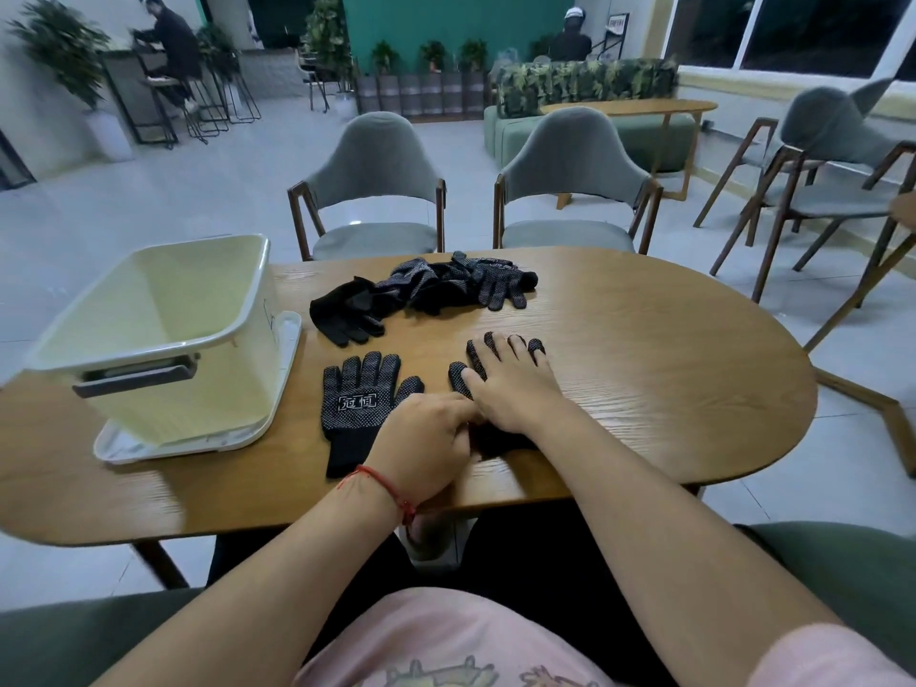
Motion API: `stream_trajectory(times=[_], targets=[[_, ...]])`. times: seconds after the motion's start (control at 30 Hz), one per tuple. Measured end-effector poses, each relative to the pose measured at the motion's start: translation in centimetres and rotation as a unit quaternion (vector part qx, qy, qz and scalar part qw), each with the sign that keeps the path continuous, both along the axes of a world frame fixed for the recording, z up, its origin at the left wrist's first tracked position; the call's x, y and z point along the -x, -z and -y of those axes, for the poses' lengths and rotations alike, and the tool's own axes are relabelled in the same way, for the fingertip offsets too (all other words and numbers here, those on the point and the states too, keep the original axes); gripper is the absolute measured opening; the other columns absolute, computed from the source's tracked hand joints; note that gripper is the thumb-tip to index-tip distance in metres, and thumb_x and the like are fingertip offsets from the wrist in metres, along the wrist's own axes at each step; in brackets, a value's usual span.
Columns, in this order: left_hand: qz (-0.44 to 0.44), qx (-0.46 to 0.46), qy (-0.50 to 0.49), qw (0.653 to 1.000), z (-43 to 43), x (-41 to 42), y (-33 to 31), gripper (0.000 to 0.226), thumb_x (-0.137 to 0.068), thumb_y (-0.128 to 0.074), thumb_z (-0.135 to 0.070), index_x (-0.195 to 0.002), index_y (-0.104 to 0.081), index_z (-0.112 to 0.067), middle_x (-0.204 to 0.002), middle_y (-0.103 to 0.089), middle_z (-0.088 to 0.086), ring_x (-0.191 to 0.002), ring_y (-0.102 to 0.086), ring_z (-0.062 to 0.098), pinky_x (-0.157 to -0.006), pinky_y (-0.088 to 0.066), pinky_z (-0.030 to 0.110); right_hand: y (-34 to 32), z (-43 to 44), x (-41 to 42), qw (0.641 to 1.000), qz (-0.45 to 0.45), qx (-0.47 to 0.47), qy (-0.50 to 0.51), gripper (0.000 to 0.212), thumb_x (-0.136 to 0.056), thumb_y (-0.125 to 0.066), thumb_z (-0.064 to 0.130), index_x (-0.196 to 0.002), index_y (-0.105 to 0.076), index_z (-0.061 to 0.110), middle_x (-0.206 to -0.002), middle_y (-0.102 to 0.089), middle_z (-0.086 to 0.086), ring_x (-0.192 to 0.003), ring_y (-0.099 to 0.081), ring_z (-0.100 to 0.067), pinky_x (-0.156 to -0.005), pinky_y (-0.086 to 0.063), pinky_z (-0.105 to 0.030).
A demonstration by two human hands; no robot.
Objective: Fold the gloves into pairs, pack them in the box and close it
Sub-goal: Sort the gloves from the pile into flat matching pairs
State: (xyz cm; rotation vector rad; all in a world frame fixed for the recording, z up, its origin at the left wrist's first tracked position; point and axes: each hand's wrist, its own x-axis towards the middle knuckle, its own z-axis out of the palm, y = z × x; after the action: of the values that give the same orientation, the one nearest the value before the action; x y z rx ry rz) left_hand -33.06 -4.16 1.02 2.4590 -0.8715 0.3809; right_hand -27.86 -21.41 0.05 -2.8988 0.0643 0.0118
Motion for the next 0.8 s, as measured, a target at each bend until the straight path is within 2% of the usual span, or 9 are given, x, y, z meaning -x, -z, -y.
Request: stream_trajectory(times=[0.07, 0.17, 0.23, 0.3, 0.33, 0.47, 0.63, 0.7, 0.8], targets=[[0.002, 0.028, -0.022, 0.999, -0.5, -0.3, -1.1, 0.040, -0.078, -0.042, -0.023, -0.091, -0.079, -0.022, -0.087, -0.073, -0.006, -0.087, -0.064, 0.023, -0.082, -0.054, 0.039, 0.1, 0.1, 0.1, 1.000, 0.006, 0.006, -0.008, 0.072, -0.105, -0.019, 0.067, -0.169, -0.016, 0.034, -0.179, -0.008, -0.003, -0.164, -0.003, -0.026, -0.131, -0.001, -0.055], [-0.010, 0.042, -0.085, 0.995, -1.8, -2.5, -2.6, 0.035, -0.087, -0.045, -0.022, -0.096, -0.079, -0.024, -0.092, -0.068, -0.007, -0.090, -0.061, 0.018, -0.085, -0.052, 0.036, 0.0, 0.1, 0.1, 1.000, 0.003, 0.018, -0.018, 0.084, -0.099, -0.017, 0.080, -0.169, -0.017, 0.035, -0.179, -0.005, -0.003, -0.165, 0.000, -0.028, -0.131, 0.000, -0.057], [-0.023, 0.005, -0.143, 0.989, -3.5, -5.7, -3.0, 0.031, -0.093, -0.050, -0.020, -0.102, -0.078, -0.029, -0.102, -0.070, -0.010, -0.097, -0.064, 0.014, -0.094, -0.050, 0.035, -0.1, 0.1, -0.1, 1.000, -0.005, 0.017, -0.021, 0.088, -0.096, -0.018, 0.083, -0.170, -0.014, 0.035, -0.180, -0.002, -0.002, -0.165, 0.004, -0.027, -0.132, 0.001, -0.056], [-0.032, -0.024, -0.183, 0.982, -5.6, -8.9, -3.4, 0.031, -0.092, -0.048, -0.025, -0.103, -0.077, -0.031, -0.111, -0.072, -0.010, -0.103, -0.065, 0.015, -0.107, -0.048, 0.044, -0.1, 0.1, -0.4, 1.000, -0.009, 0.011, -0.026, 0.088, -0.097, -0.018, 0.081, -0.171, -0.013, 0.035, -0.180, -0.001, -0.001, -0.166, 0.006, -0.026, -0.132, 0.003, -0.055], [-0.046, -0.024, -0.193, 0.980, -6.5, -10.4, -3.6, 0.031, -0.091, -0.049, -0.024, -0.104, -0.076, -0.029, -0.113, -0.072, -0.006, -0.102, -0.065, 0.017, -0.106, -0.050, 0.046, -0.1, 0.1, -0.6, 1.000, -0.010, 0.009, -0.028, 0.087, -0.097, -0.019, 0.080, -0.171, -0.013, 0.035, -0.180, -0.001, -0.001, -0.166, 0.006, -0.025, -0.132, 0.003, -0.055], [-0.102, -0.005, -0.277, 0.955, -8.3, -15.5, -4.4, 0.034, -0.090, -0.055, -0.014, -0.119, -0.073, -0.019, -0.117, -0.071, 0.005, -0.098, -0.063, 0.024, -0.085, -0.056, 0.037, 0.0, 0.0, -1.4, 0.999, -0.006, 0.009, -0.034, 0.084, -0.099, -0.019, 0.078, -0.171, -0.012, 0.035, -0.180, 0.000, -0.001, -0.166, 0.006, -0.025, -0.132, 0.002, -0.054], [-0.112, 0.018, -0.374, 0.920, -8.5, -20.2, -4.2, 0.051, -0.086, -0.057, -0.005, -0.137, -0.056, -0.010, -0.138, -0.057, 0.014, -0.124, -0.057, 0.036, -0.102, -0.054, 0.050, 0.5, 0.2, -1.7, 0.999, 0.005, 0.008, -0.037, 0.084, -0.099, -0.018, 0.078, -0.171, -0.012, 0.035, -0.180, -0.001, -0.001, -0.166, 0.006, -0.025, -0.132, 0.001, -0.055], [-0.129, -0.004, -0.387, 0.913, -8.7, -21.5, -3.4, 0.054, -0.084, -0.060, -0.007, -0.137, -0.052, -0.012, -0.136, -0.058, 0.015, -0.124, -0.056, 0.040, -0.103, -0.053, 0.055, 0.8, 0.3, -2.0, 0.999, 0.006, 0.007, -0.040, 0.083, -0.099, -0.018, 0.079, -0.171, -0.012, 0.036, -0.180, -0.002, 0.000, -0.166, 0.005, -0.025, -0.132, 0.001, -0.055], [-0.156, -0.019, -0.386, 0.909, -9.0, -22.9, -2.4, 0.049, -0.079, -0.059, -0.018, -0.128, -0.053, -0.016, -0.119, -0.065, 0.015, -0.111, -0.061, 0.040, -0.097, -0.055, 0.053, 1.0, 0.3, -2.1, 0.999, 0.011, 0.011, -0.039, 0.083, -0.099, -0.017, 0.079, -0.170, -0.012, 0.037, -0.180, -0.002, 0.001, -0.166, 0.004, -0.024, -0.133, 0.001, -0.054]])
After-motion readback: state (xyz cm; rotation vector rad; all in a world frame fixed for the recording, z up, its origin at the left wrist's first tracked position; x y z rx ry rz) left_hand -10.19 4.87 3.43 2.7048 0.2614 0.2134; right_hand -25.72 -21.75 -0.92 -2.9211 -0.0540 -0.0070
